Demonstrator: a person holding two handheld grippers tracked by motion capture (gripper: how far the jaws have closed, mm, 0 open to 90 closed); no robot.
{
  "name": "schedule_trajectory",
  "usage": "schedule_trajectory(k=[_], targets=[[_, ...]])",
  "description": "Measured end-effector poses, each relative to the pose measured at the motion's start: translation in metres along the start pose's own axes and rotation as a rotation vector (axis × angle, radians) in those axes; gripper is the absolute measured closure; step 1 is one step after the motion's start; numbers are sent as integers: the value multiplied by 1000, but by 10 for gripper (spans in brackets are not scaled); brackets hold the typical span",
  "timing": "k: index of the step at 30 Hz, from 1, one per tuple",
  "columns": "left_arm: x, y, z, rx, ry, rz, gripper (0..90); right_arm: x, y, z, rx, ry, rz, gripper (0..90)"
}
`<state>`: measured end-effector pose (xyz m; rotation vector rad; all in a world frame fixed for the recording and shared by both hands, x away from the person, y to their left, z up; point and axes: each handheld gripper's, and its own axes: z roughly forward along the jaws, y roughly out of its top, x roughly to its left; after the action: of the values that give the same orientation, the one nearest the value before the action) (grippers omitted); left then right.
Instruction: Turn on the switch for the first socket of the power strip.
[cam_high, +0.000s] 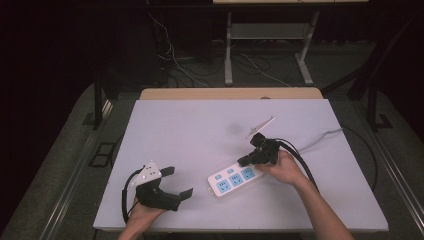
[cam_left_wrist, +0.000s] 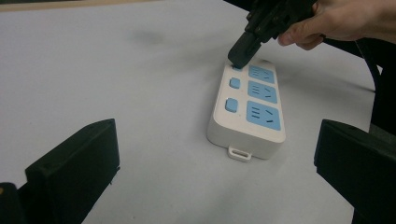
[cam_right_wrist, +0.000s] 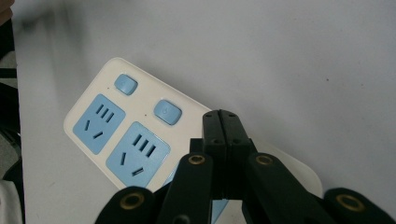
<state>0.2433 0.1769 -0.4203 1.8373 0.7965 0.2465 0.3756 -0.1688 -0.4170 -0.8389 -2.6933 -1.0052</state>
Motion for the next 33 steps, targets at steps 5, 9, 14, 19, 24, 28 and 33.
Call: schedule_trajectory(k=[5, 9, 14, 19, 24, 28, 33], targets=[[0, 0, 1, 1, -3, 0, 0, 1, 0, 0, 8, -13, -13, 900], [0, 0, 0, 3, -3, 1, 0, 0, -2, 0, -6, -4, -6, 900], [1, 0, 1, 4, -3, 1, 0, 1, -3, 0, -22, -13, -25, 900], [1, 0, 1, 5, -5, 1, 0, 3, -2, 0, -12, -23, -51, 900], [2, 0, 0, 2, -4, -1, 0, 2, -1, 0, -3, -17, -49, 900], [2, 0, 0, 3, -3, -3, 0, 4, 2, -3, 26, -33, -68, 900], [2, 0, 0, 3, -3, -2, 0, 4, 2, -7, 3, -22, -73, 900]])
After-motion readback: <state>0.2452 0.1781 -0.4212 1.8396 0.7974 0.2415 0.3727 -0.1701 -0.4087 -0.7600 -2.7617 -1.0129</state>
